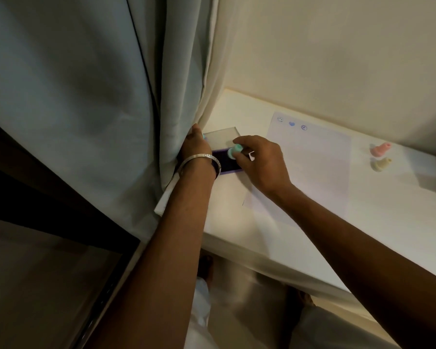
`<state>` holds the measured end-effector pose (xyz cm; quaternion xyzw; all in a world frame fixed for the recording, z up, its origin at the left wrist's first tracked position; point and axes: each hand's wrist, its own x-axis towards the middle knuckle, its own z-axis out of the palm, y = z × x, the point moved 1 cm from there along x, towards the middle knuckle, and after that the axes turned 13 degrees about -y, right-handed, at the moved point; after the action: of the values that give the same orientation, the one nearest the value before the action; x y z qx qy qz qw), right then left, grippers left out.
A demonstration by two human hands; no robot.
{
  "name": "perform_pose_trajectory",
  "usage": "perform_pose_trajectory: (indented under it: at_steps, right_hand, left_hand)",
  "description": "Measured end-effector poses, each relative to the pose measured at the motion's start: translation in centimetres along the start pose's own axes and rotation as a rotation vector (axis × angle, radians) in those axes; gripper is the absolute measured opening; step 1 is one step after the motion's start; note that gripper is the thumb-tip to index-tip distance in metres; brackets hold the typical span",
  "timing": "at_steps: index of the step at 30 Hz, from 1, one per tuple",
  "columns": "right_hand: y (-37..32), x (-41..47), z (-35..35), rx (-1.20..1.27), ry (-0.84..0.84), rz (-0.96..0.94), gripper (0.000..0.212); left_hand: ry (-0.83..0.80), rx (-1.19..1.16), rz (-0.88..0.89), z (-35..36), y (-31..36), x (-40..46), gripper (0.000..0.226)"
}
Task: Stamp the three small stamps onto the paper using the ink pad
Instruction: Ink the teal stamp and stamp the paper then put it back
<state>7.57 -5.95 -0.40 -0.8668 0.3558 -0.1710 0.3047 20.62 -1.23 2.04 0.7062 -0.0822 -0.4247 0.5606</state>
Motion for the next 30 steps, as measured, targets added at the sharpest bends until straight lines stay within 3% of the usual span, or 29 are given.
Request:
perform_pose_trajectory:
  at_steps: [4, 9, 14, 16, 19, 22, 26, 30]
  right_hand:
    - [2.6, -0.9, -2.7, 0.041, 0.075, 0.092, 0.029]
    - [7.3, -1.6, -7.3, 0.118, 0.235, 0.271, 0.025]
    - [11.7, -1.0, -10.8, 0.045, 0.35, 0.338, 0.023]
    - [12.9, -0.3, -11.5, 0.017, 0.362, 0.348, 0.024]
    - [14.1, 0.8, -11.7, -0.015, 0.35, 0.348, 0.022]
    - [14.9, 1.7, -11.6, -0.019, 0.326, 0.342, 0.021]
    - [15.4, 2.3, -11.2, -0.064, 0.265, 0.335, 0.023]
    - [15.7, 2.4, -11.2, -0.076, 0.246, 0.337, 0.022]
  left_hand:
    - [0.051, -0.049, 0.037, 0.5, 0.0, -0.3, 0.049]
    - [0.08, 0.09, 0.129, 1.3, -0.2, -0.4, 0.045]
    - [0.113, 0.208, 0.308, 3.6, -0.3, -1.8, 0.039]
    - [-0.004, 0.272, 0.427, 5.7, -0.6, -3.2, 0.032]
    - [-0.387, 0.479, 0.584, 9.3, -2.2, -5.8, 0.02]
    - [-0.699, 0.769, 0.654, 11.7, -4.7, -7.7, 0.024]
    - [-0.828, 1.294, 0.586, 13.2, -6.8, -8.7, 0.038]
    - [-0.855, 1.469, 0.522, 14.1, -7.7, -9.5, 0.043]
